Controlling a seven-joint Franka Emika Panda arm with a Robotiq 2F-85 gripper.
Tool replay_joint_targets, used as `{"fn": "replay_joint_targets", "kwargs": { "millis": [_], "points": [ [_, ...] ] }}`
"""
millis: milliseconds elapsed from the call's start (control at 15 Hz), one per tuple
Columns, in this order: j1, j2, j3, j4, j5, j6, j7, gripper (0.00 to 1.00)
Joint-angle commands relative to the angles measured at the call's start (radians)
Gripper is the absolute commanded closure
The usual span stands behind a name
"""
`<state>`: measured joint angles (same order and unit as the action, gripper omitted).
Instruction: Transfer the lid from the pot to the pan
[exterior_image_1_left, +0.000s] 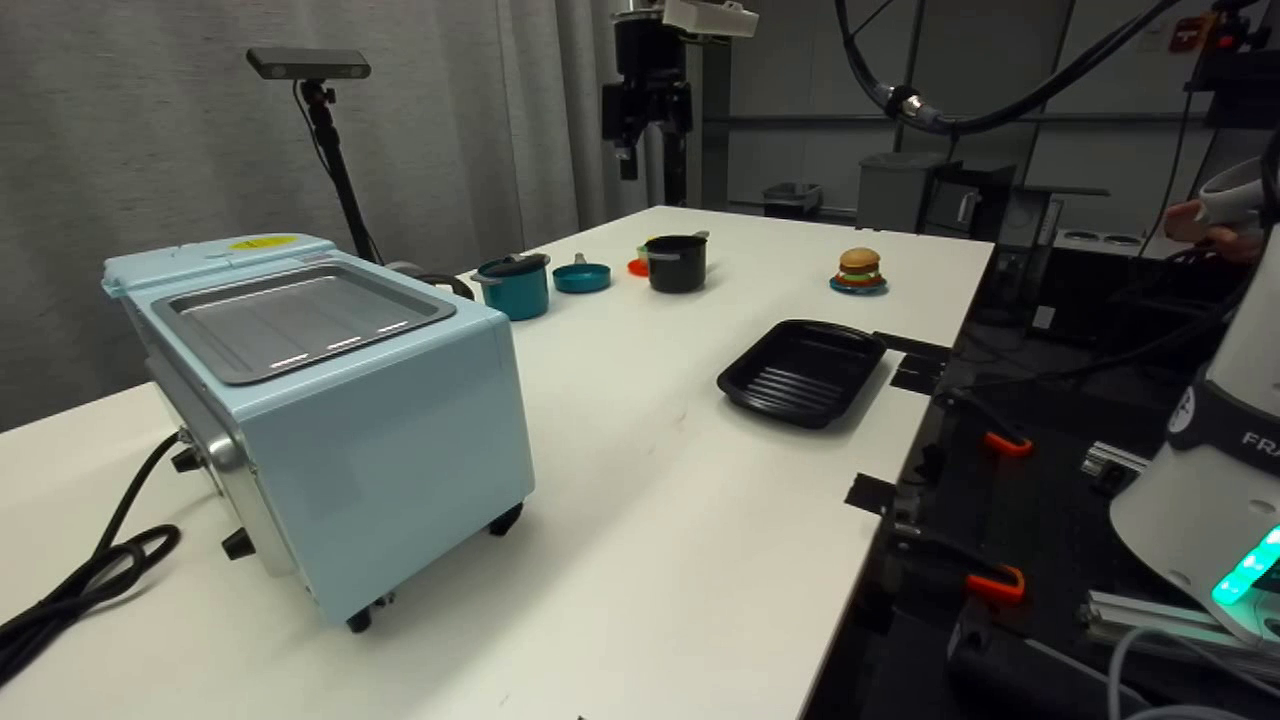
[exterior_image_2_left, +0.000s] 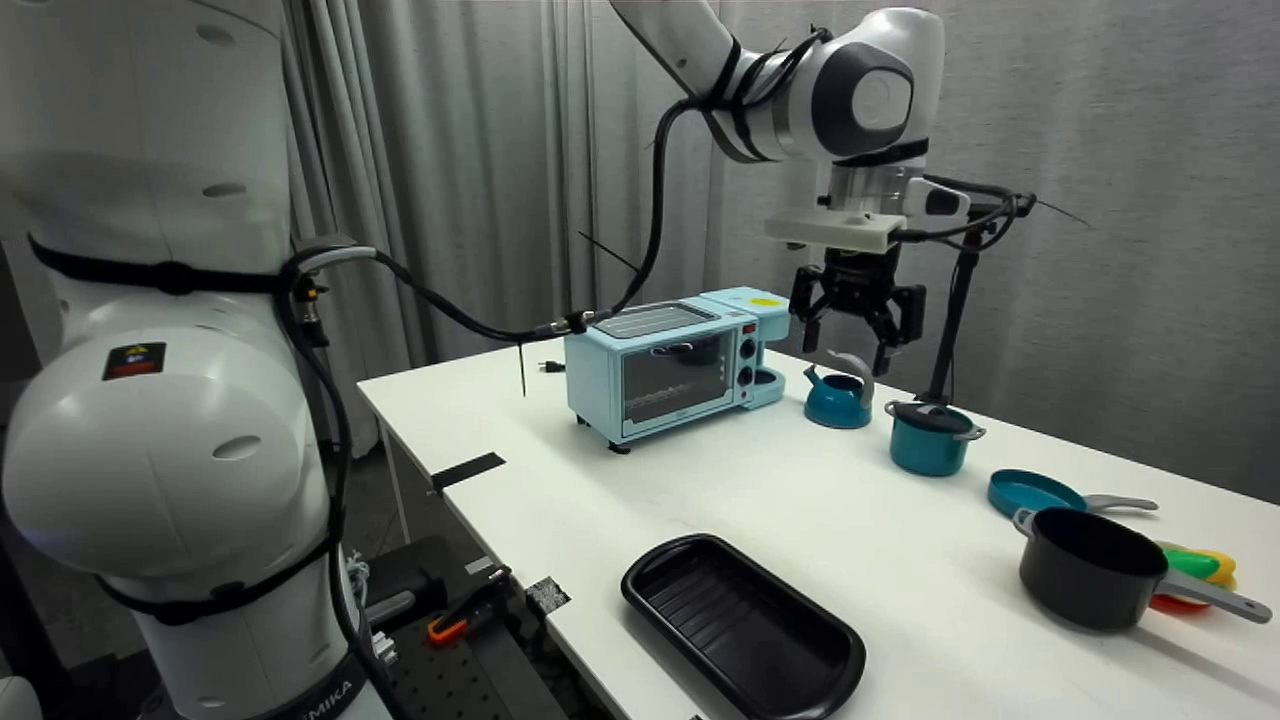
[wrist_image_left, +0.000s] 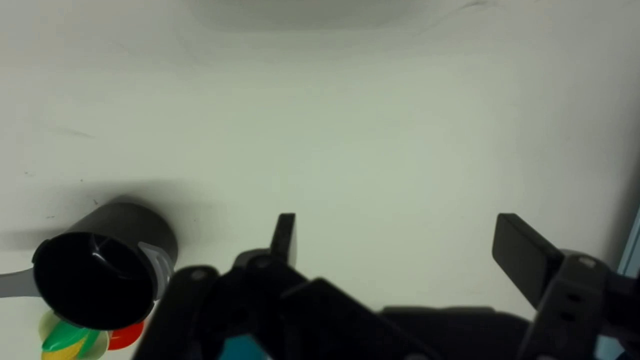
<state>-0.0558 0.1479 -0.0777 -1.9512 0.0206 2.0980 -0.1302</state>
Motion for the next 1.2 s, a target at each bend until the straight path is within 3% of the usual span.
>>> {"fn": "replay_joint_targets", "kwargs": {
  "millis": [0,533,1133],
  "points": [
    [-0.008,0.002,0.009,0.0,-0.001,-0.002,0.001,0.0],
    [-0.008,0.008,0.009,0.005,0.001,-0.001,0.001,0.0],
    [-0.011,0.137,0.009,0.165,0.011,-0.026,0.063,0.0]
  ]
}}
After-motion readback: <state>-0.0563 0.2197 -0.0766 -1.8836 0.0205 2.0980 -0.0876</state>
